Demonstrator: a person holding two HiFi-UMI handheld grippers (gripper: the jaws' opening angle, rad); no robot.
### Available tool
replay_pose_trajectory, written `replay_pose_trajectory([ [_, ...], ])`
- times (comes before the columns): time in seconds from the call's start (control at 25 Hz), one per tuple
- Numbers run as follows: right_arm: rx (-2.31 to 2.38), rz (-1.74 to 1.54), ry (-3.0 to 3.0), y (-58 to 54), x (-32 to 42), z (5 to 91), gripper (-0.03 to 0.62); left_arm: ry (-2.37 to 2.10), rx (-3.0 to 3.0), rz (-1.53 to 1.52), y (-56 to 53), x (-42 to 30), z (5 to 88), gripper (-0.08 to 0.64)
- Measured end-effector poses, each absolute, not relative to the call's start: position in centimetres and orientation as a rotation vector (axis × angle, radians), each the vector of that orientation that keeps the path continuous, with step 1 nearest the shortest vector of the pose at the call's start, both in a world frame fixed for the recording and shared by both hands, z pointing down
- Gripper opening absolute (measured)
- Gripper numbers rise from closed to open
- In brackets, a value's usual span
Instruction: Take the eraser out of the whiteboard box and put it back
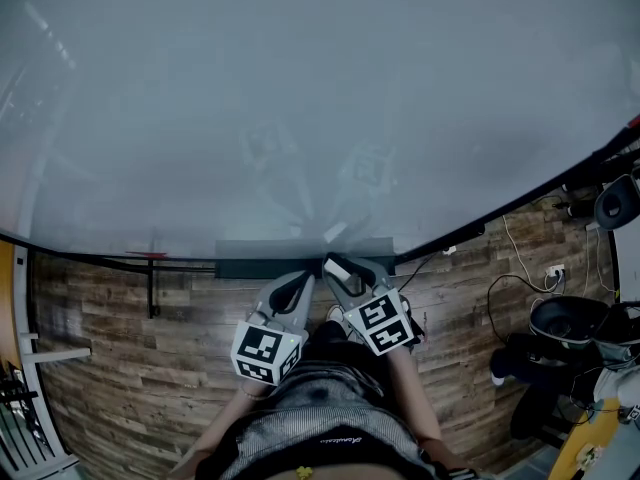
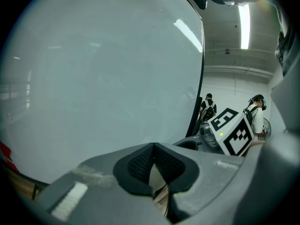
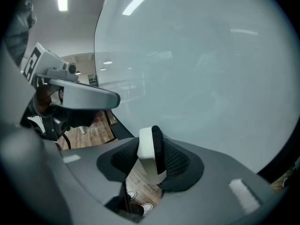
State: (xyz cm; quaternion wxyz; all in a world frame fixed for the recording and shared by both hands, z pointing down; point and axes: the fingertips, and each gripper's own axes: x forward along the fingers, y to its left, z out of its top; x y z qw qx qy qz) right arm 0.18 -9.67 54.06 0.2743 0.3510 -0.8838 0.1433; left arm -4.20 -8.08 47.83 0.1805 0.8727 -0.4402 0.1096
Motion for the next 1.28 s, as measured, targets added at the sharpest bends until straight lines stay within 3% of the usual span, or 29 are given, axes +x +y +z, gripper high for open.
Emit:
replay_pose_trajectory([
  [1.28,1.005,0.354,-2.396,-9.43,-0.18,54.0,0.169,-1.257,2.462,0.305,-7.48,-4.66,47.98,0.0],
])
